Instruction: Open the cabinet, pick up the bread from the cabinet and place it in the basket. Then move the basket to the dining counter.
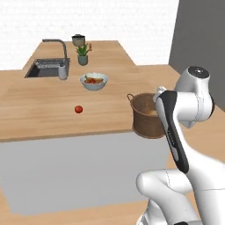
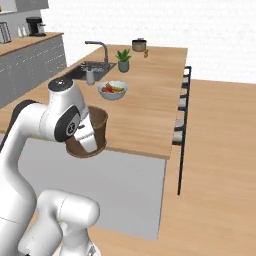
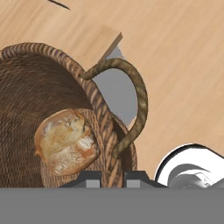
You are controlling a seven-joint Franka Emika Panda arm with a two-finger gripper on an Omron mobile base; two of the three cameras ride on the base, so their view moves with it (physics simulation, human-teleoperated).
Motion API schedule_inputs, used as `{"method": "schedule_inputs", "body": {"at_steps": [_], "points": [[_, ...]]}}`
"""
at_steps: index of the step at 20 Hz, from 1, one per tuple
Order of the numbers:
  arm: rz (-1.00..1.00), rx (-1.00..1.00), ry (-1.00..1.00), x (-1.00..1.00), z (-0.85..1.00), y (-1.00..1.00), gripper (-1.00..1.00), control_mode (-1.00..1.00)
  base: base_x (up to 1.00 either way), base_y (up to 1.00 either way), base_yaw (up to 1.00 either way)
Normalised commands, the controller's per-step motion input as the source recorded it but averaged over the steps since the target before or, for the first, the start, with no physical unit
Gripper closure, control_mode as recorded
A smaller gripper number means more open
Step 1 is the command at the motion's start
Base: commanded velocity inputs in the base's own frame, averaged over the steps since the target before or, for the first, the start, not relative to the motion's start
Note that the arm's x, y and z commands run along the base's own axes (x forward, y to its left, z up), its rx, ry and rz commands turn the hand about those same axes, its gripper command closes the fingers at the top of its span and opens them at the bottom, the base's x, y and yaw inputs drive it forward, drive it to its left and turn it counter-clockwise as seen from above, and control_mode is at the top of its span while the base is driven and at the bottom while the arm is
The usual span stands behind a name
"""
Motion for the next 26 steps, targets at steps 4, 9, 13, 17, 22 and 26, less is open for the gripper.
{"method": "schedule_inputs", "body": {"at_steps": [4,9,13,17,22,26], "points": [[0.00,0.00,0.00,0.00,0.00,0.00,1.00,1.00,0.68,-0.76,-0.10],[0.00,0.00,0.00,0.00,0.00,0.00,1.00,1.00,0.69,-0.28,-0.24],[0.00,0.00,0.00,0.00,0.00,0.00,1.00,1.00,0.68,0.02,-0.27],[0.00,0.00,0.00,0.00,0.00,0.00,1.00,1.00,0.69,0.03,-0.02],[0.00,0.00,0.00,0.00,0.00,0.00,1.00,1.00,0.49,0.00,0.04],[0.07,0.02,0.00,0.66,-0.09,0.00,1.00,-1.00,0.13,0.00,0.02]]}}
